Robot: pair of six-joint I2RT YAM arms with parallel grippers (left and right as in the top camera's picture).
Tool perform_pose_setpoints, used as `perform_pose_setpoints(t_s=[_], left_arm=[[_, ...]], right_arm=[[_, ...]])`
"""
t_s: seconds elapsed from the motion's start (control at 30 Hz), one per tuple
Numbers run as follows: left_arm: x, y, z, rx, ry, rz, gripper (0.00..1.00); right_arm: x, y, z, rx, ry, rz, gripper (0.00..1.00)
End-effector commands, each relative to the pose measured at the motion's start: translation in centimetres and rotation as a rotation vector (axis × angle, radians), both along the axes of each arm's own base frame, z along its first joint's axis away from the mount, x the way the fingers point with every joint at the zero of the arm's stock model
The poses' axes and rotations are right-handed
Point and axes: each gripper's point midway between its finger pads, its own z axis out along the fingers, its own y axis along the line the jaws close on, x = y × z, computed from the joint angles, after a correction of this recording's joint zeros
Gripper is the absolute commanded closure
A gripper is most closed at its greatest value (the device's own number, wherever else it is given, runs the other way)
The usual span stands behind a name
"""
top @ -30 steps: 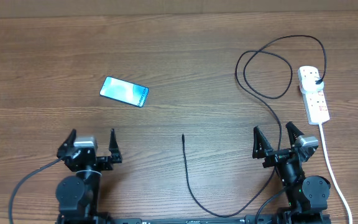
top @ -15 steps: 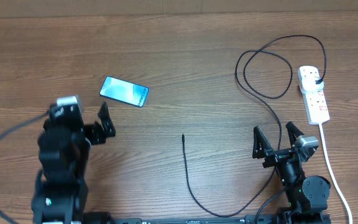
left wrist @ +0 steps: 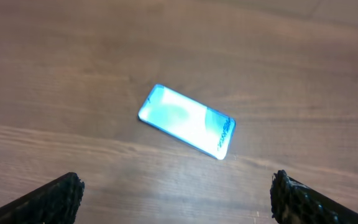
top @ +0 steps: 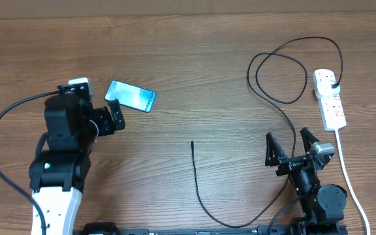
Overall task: Plug charger to phone and switch on socket
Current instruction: 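Move the left gripper forward over the Galaxy phone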
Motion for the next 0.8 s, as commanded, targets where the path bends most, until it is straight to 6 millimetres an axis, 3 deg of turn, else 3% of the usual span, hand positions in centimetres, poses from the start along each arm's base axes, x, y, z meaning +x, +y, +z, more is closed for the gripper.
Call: perform_pose_setpoints(t_s=[0.0, 0.3, 0.77], left_arm=[[0.6, -1.0, -0.3, -0.058, 0.021, -0.044, 0.0], [1.3, -1.0, -2.8, -0.115, 0.119, 0.055, 0.0], [3.9, -1.4, -1.5, -0.231, 0.27, 0.304, 0.0]], right_arm=[[0.0, -0.1, -0.2, -0.006, -0.004, -0.011, 0.0], [0.0, -0.1, -0.2, -0.006, -0.004, -0.011, 0.0], [0.0, -0.1, -0.2, -0.006, -0.004, -0.011, 0.0]])
